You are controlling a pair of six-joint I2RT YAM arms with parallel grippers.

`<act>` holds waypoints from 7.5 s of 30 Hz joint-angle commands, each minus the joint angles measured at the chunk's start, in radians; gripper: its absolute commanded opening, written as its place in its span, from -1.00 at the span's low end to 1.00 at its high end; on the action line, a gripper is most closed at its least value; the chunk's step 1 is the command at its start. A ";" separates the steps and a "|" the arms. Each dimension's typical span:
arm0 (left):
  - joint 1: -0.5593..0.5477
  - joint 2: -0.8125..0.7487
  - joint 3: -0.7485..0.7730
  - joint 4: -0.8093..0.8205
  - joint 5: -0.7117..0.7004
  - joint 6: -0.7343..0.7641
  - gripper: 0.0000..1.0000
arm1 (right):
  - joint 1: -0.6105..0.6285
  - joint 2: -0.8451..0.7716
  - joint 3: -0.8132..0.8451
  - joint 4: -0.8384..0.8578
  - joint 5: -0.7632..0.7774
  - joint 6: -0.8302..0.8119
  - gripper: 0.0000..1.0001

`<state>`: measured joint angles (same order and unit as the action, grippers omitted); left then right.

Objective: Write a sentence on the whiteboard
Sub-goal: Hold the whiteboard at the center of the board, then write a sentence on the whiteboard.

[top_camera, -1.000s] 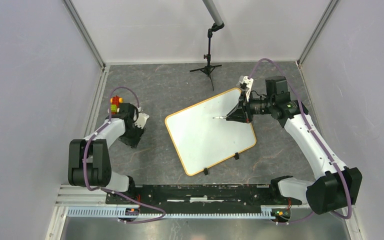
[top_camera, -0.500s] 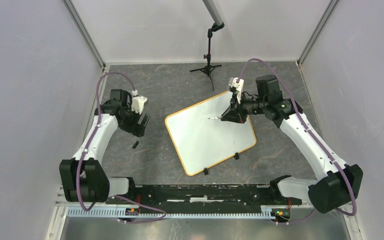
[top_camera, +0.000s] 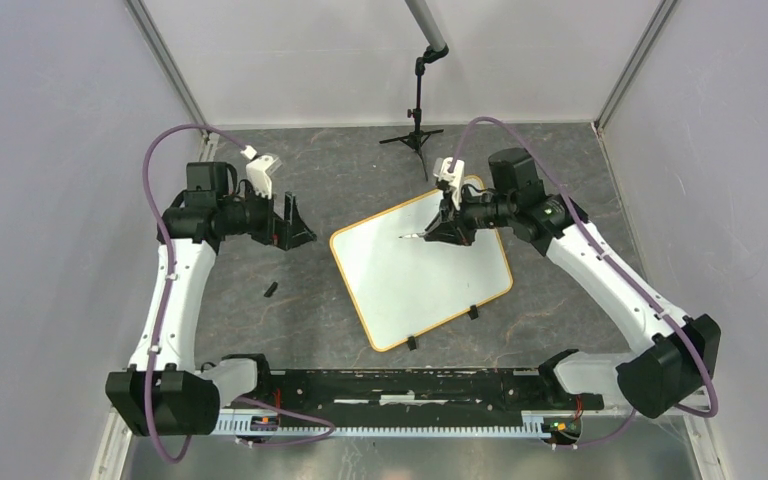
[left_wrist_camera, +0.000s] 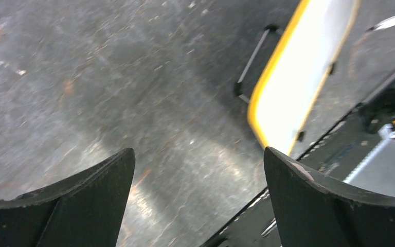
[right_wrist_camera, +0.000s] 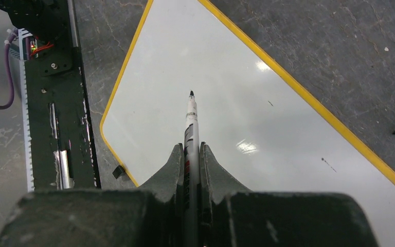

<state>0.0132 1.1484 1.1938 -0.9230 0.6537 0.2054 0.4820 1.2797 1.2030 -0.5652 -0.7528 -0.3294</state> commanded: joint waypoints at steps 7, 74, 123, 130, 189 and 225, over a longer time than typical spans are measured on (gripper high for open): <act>0.015 0.095 -0.034 0.069 0.372 -0.068 1.00 | 0.119 0.052 0.031 0.113 0.065 -0.002 -1.00; -0.191 0.316 0.077 0.106 0.310 -0.014 -0.95 | 0.371 0.204 0.100 0.245 0.360 -0.006 -1.00; -0.191 0.303 0.071 0.106 0.304 -0.001 -0.95 | 0.331 0.181 0.139 0.197 0.321 -0.023 -1.00; -0.192 0.305 0.069 0.105 0.301 0.001 -0.95 | 0.331 0.184 0.095 0.194 0.333 -0.034 -1.00; -0.191 0.323 0.083 0.055 0.314 0.059 -0.95 | 0.325 0.129 0.035 0.192 0.346 -0.026 -1.00; -0.191 0.311 0.075 0.056 0.313 0.062 -0.95 | 0.313 0.102 0.019 0.131 0.405 -0.074 -1.00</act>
<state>-0.1761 1.4822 1.2537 -0.8619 0.9787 0.2211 0.8085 1.4052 1.1938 -0.4614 -0.4072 -0.4080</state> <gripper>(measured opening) 0.175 0.120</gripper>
